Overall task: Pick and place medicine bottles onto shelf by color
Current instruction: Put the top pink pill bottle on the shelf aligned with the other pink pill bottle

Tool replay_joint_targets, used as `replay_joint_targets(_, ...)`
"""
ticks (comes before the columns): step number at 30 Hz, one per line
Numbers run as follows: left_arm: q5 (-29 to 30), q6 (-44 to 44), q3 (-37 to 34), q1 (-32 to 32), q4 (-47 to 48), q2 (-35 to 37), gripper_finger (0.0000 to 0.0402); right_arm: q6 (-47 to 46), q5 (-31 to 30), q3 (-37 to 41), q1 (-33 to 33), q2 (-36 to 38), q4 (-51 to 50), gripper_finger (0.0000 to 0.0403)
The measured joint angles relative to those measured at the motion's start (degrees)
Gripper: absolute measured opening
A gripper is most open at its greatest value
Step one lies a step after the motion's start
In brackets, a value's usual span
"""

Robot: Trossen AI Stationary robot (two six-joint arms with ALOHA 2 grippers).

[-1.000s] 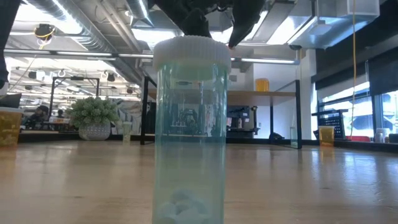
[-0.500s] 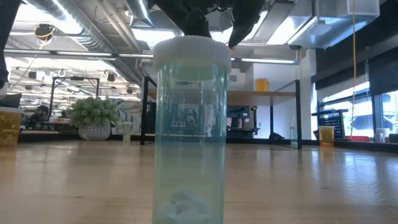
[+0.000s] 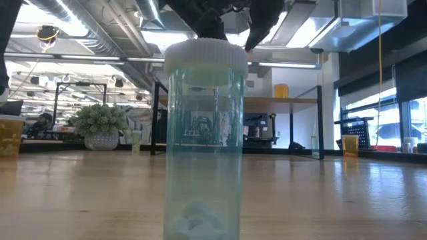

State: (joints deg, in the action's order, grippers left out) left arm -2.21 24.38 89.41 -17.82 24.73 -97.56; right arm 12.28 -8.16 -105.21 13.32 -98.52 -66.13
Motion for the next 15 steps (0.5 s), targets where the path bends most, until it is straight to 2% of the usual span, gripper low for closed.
replay_joint_targets(15, 1.7, -0.3, 0.0, 0.0, 0.2, 0.0, 0.0090, 0.0, 0.1, 0.0, 0.0, 0.4, 0.5, 0.0165)
